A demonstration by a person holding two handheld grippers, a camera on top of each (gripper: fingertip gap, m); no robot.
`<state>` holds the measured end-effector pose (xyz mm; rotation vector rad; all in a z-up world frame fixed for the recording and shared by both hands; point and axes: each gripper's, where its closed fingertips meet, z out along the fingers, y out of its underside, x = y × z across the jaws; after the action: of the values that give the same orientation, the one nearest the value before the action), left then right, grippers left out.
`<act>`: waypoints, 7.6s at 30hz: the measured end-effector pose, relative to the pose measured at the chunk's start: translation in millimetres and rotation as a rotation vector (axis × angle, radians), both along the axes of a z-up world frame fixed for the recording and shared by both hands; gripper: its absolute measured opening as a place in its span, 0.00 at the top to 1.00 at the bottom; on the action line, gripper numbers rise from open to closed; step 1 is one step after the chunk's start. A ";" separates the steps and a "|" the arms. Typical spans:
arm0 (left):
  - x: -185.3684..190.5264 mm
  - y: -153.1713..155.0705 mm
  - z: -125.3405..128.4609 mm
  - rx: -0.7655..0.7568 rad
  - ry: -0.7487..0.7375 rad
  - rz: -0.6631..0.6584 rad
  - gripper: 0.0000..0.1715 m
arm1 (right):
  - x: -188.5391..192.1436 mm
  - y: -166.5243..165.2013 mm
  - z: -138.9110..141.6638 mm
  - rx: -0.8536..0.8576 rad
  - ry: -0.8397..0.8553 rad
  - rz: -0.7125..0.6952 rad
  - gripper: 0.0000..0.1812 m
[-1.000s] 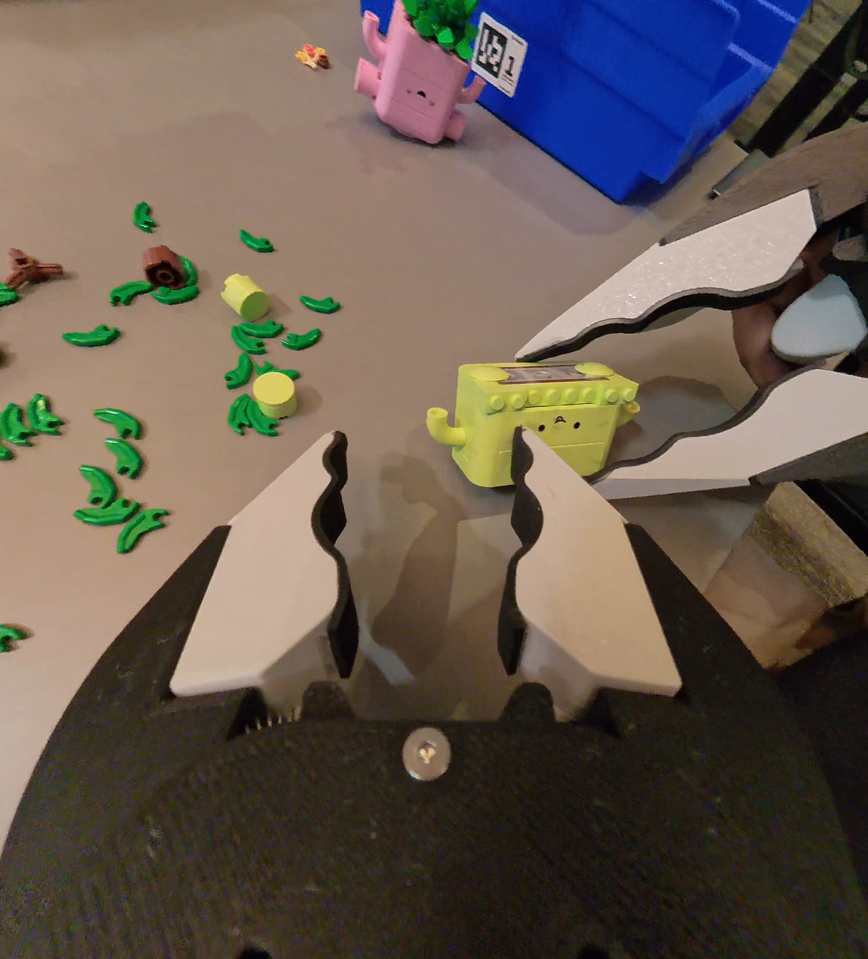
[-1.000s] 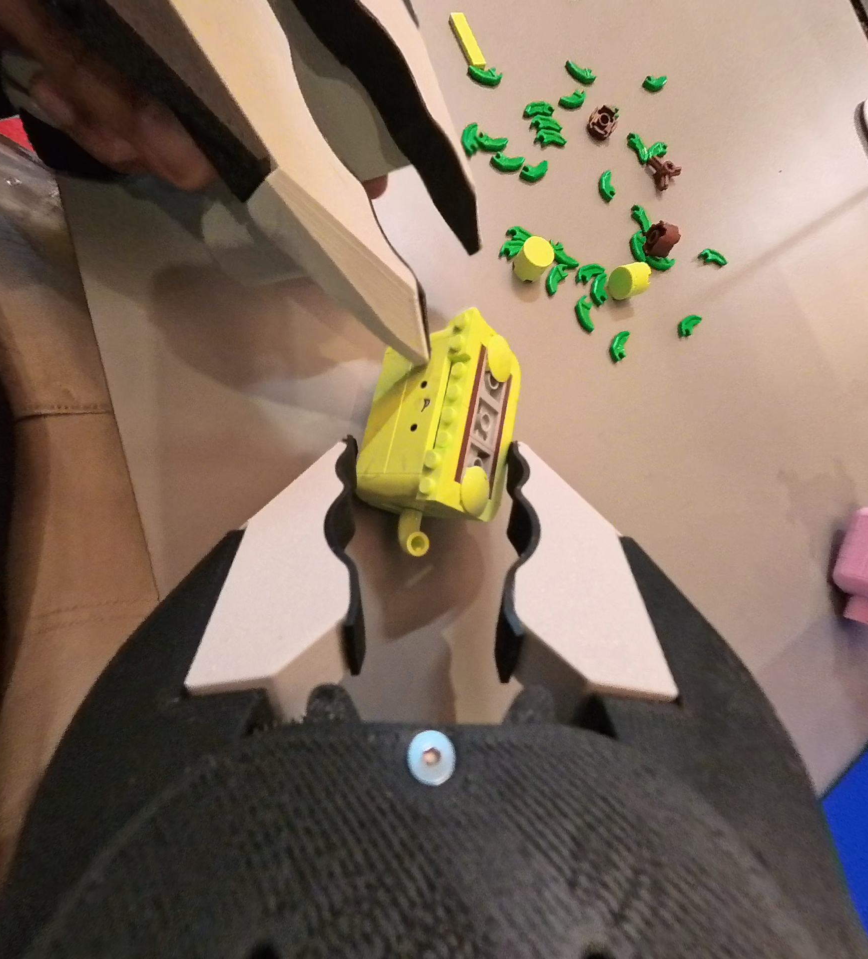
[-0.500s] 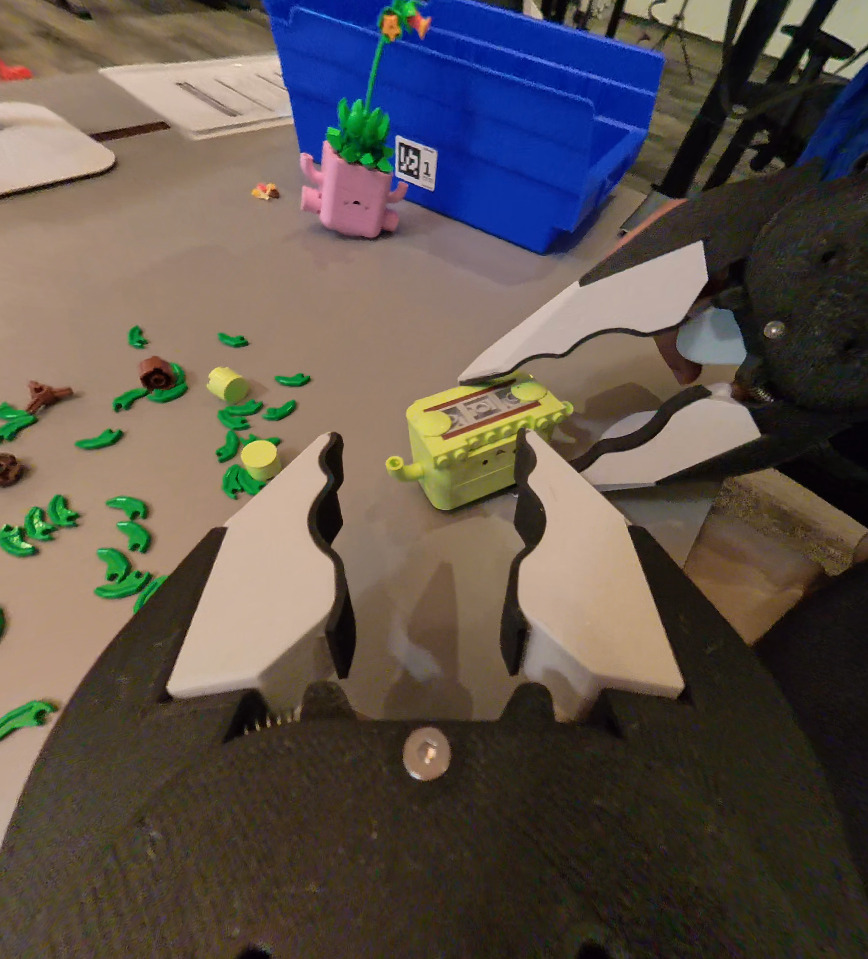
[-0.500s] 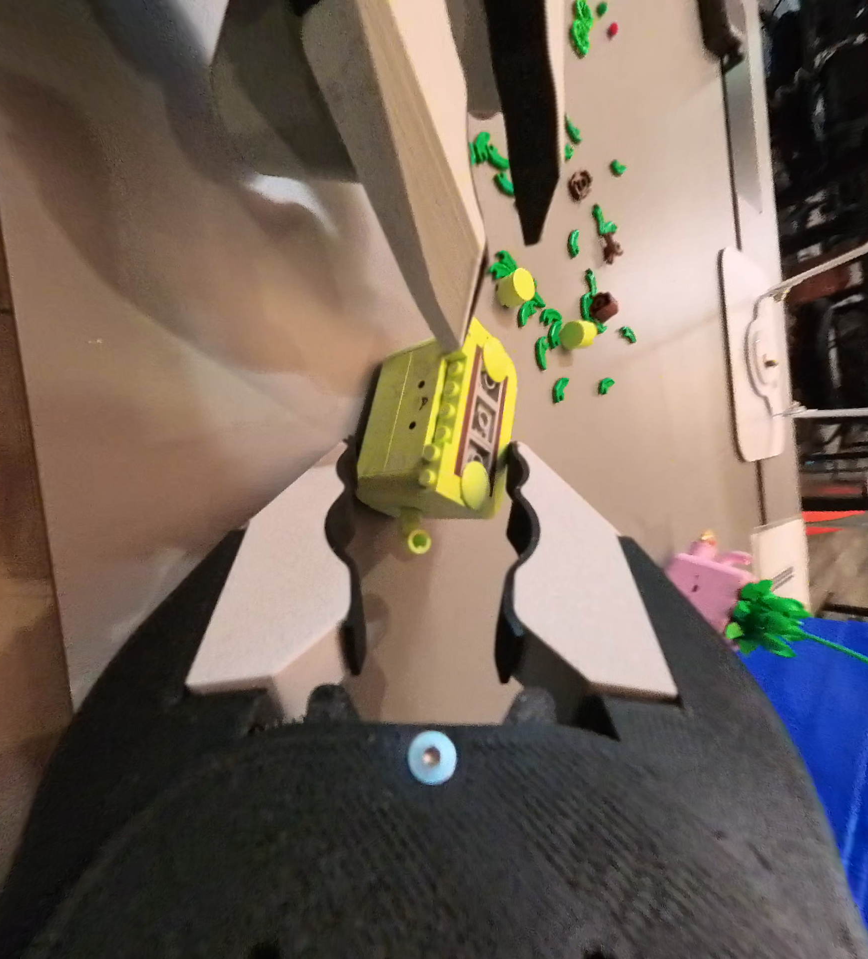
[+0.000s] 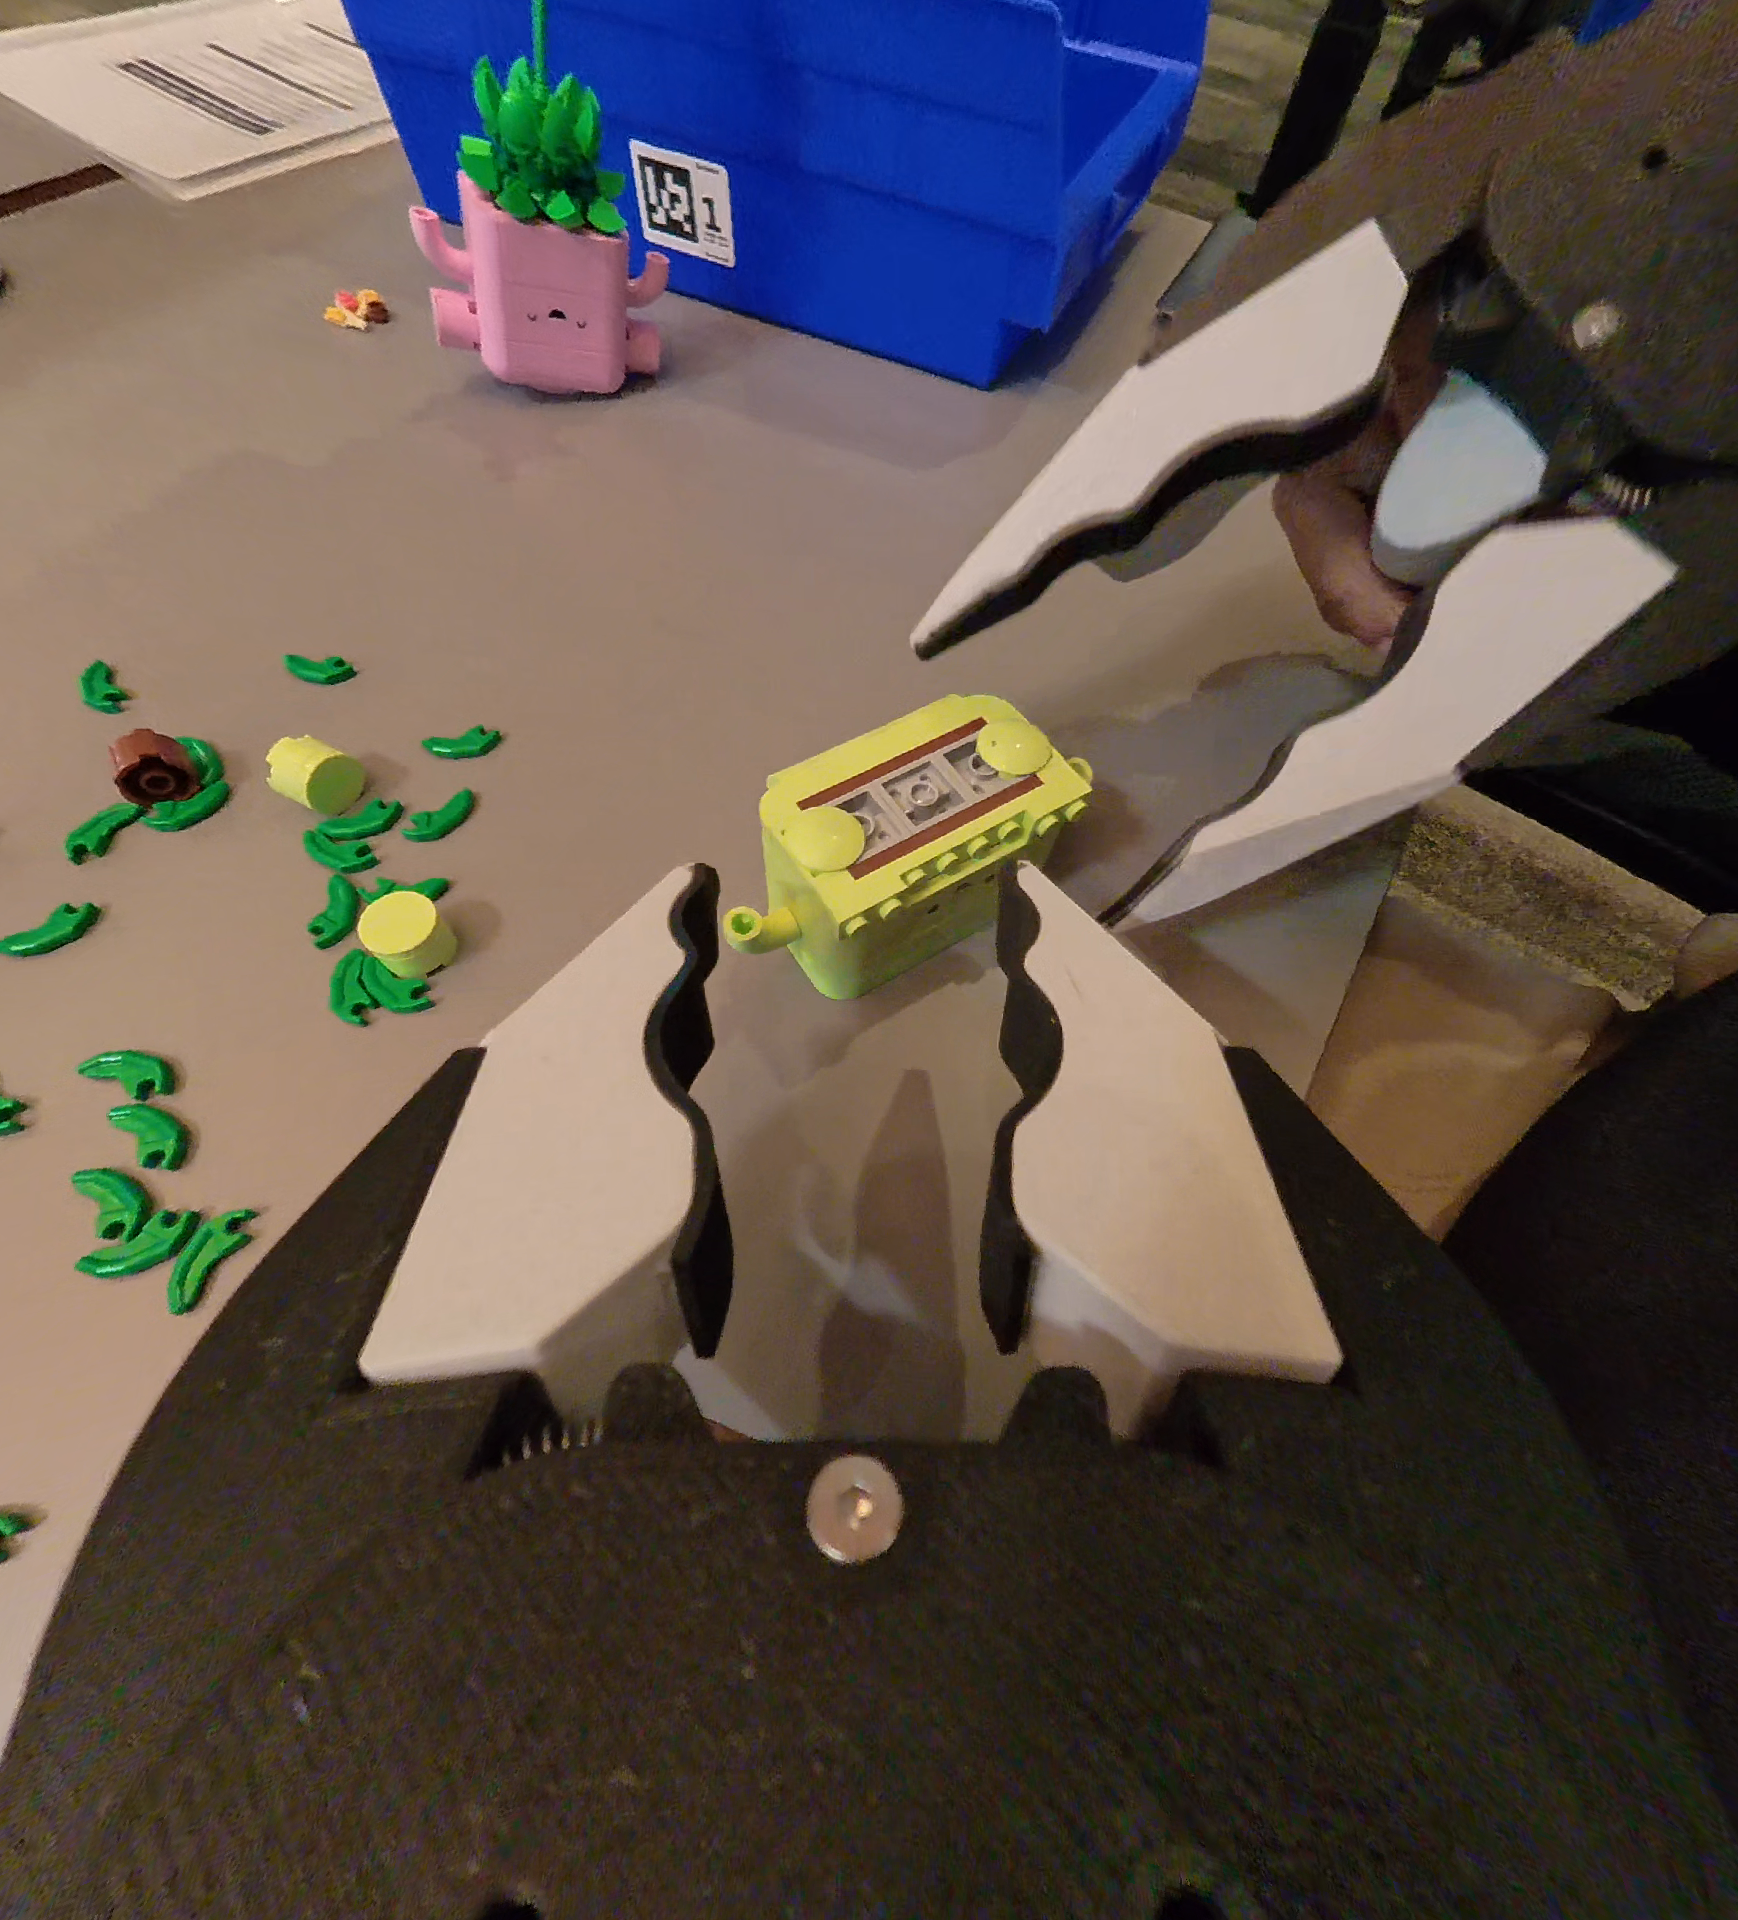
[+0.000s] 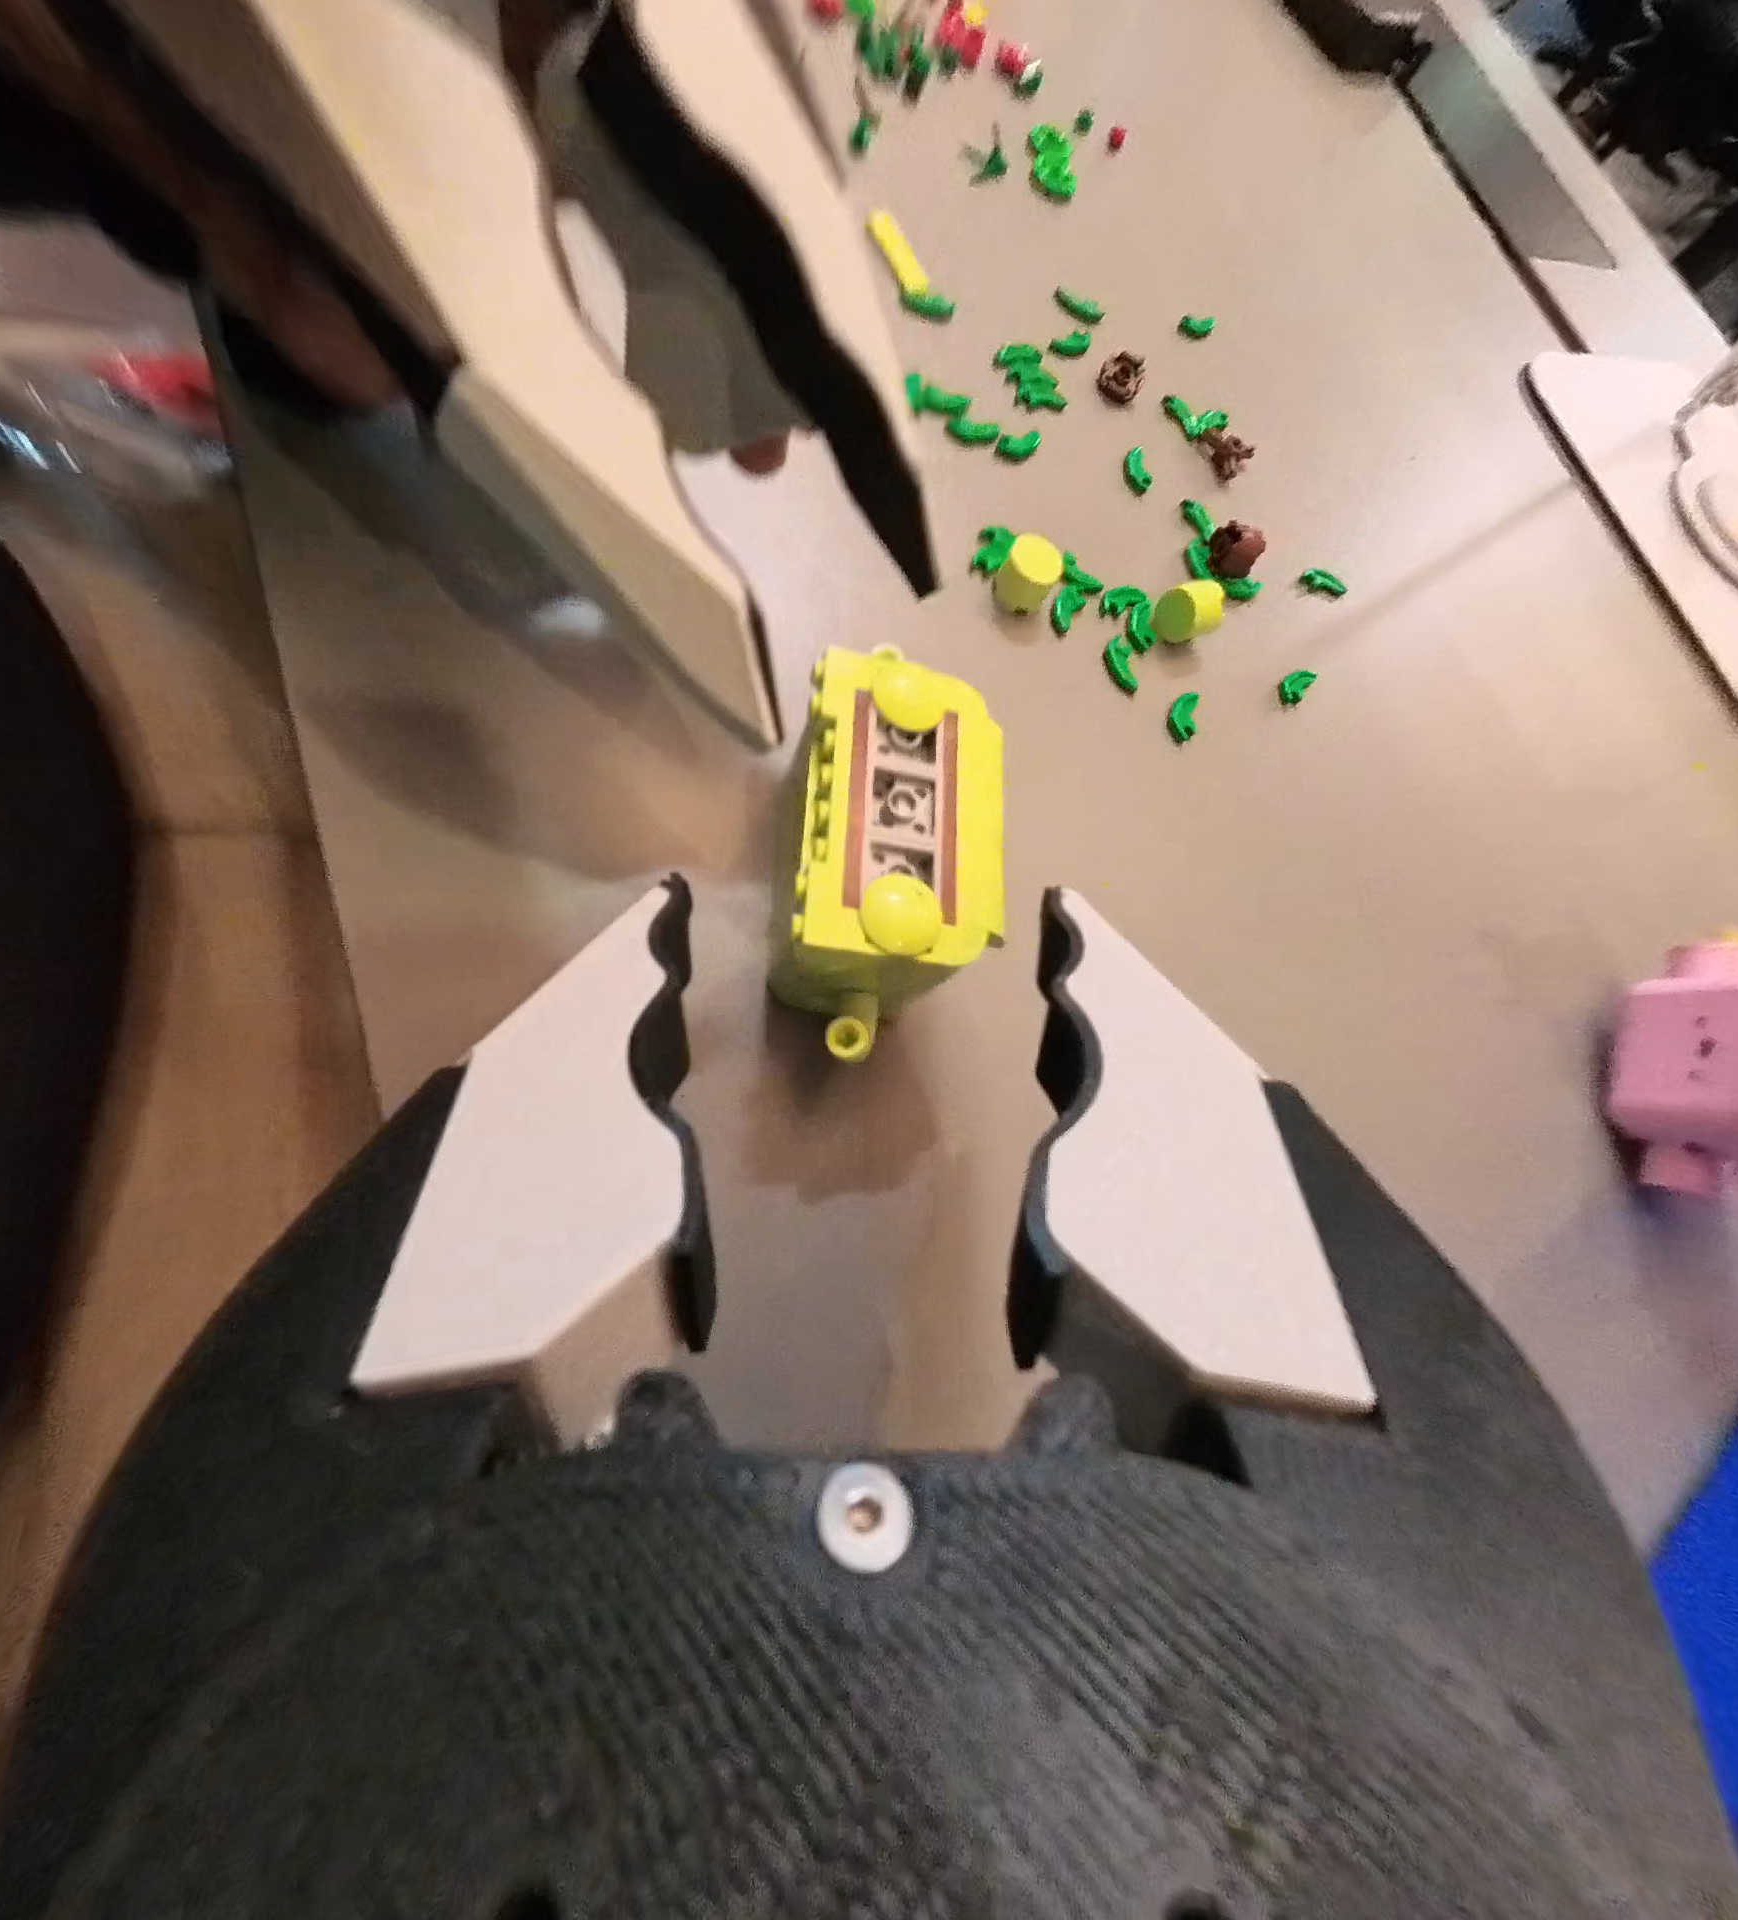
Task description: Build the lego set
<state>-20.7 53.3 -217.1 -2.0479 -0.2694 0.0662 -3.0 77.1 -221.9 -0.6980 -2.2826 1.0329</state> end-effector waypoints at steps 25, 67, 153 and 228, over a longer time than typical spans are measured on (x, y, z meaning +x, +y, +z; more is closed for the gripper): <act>7.1 3.5 -12.0 -0.078 -0.008 -0.048 0.87 | -23.4 -17.2 -16.5 -0.032 -0.065 0.106 0.75; -8.2 10.8 -1.6 0.078 -0.633 0.078 0.81 | -18.4 47.1 13.4 -0.571 -0.254 -0.261 0.86; -29.0 38.4 -22.2 -0.164 0.072 -0.164 0.73 | -19.0 46.7 -22.4 -0.181 -0.244 0.040 0.97; 8.7 2.8 -15.3 -0.100 0.038 -0.402 0.88 | -11.2 6.4 -12.1 -0.216 -0.211 0.183 0.75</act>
<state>-12.0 56.1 -232.4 -2.1598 0.1751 -0.1311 -14.2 83.6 -233.9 -0.7236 -2.4759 1.3645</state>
